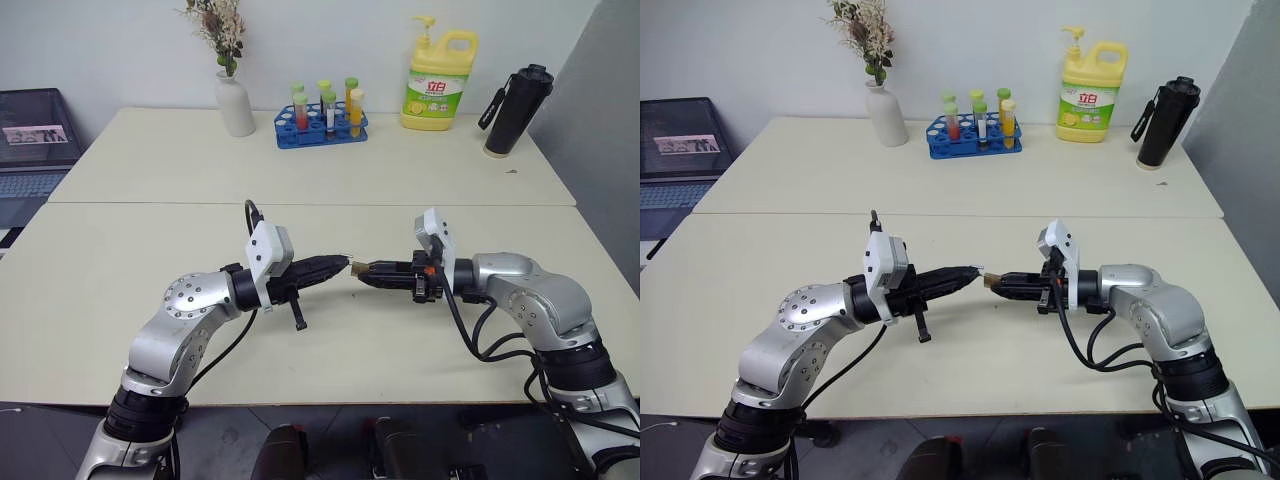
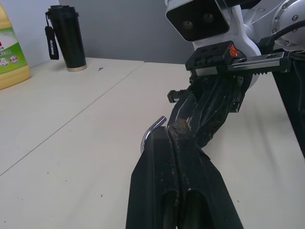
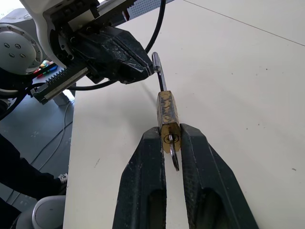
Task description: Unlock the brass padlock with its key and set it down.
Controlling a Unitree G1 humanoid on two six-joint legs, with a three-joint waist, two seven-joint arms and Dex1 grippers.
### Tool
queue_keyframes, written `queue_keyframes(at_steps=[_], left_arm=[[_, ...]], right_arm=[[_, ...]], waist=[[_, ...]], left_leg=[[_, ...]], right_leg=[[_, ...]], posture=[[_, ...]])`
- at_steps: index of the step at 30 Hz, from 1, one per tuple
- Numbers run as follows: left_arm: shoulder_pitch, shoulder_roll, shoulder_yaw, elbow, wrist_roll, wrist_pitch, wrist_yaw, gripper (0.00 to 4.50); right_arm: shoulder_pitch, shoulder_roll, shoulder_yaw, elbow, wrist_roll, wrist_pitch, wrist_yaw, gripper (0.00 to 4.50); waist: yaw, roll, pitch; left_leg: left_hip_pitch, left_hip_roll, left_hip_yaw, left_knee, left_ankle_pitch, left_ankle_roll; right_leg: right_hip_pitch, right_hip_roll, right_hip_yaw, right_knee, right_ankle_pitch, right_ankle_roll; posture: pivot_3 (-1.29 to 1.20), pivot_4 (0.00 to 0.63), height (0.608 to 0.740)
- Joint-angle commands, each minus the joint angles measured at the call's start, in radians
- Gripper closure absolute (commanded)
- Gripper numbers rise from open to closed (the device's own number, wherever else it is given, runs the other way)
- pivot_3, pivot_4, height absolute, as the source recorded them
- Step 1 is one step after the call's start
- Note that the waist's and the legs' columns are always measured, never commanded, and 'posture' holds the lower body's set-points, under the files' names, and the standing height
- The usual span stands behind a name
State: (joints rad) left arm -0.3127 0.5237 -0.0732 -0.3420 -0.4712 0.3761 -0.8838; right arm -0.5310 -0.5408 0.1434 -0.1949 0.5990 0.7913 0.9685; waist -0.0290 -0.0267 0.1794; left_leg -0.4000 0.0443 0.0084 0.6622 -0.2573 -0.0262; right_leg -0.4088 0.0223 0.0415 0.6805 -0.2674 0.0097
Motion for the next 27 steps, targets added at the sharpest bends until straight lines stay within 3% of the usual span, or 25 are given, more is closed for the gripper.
queue_keyframes(at_steps=[1, 21, 26, 27], left_arm=[[-0.013, -0.006, 0.015, -0.006, 0.002, -0.026, 0.006, 4.50], [0.015, 0.003, 0.002, -0.032, 0.050, -0.072, -0.001, 4.50], [0.070, 0.059, 0.020, -0.036, 0.120, -0.227, -0.047, 4.50], [0.082, 0.082, 0.020, -0.030, 0.141, -0.269, -0.071, 4.33]], right_arm=[[-0.007, -0.010, -0.004, -0.040, 0.002, -0.020, 0.019, 4.40], [-0.008, -0.010, -0.027, -0.042, 0.025, 0.016, 0.009, 4.40], [-0.009, -0.015, -0.035, -0.035, 0.025, 0.028, 0.002, 4.40], [-0.008, -0.017, -0.037, -0.035, 0.026, 0.032, 0.002, 4.40]], waist=[[0.000, 0.000, 0.000], [0.000, 0.000, 0.000], [0.000, 0.000, 0.000], [0.000, 0.000, 0.000]], left_leg=[[0.000, 0.000, 0.000, 0.000, 0.000, 0.000], [0.000, 0.000, 0.000, 0.000, 0.000, 0.000], [0.000, 0.001, 0.000, 0.000, 0.000, 0.000], [0.000, 0.001, 0.000, 0.000, 0.000, 0.000]], right_leg=[[0.000, 0.000, 0.000, 0.000, 0.000, 0.000], [0.000, 0.000, 0.000, 0.000, 0.000, 0.000], [0.000, 0.000, 0.000, 0.000, 0.000, 0.000], [0.000, 0.000, 0.000, 0.000, 0.000, 0.000]], posture=[[0.00, 0.150, 0.740], [0.00, 0.150, 0.740], [0.00, 0.150, 0.740], [0.00, 0.150, 0.740]])
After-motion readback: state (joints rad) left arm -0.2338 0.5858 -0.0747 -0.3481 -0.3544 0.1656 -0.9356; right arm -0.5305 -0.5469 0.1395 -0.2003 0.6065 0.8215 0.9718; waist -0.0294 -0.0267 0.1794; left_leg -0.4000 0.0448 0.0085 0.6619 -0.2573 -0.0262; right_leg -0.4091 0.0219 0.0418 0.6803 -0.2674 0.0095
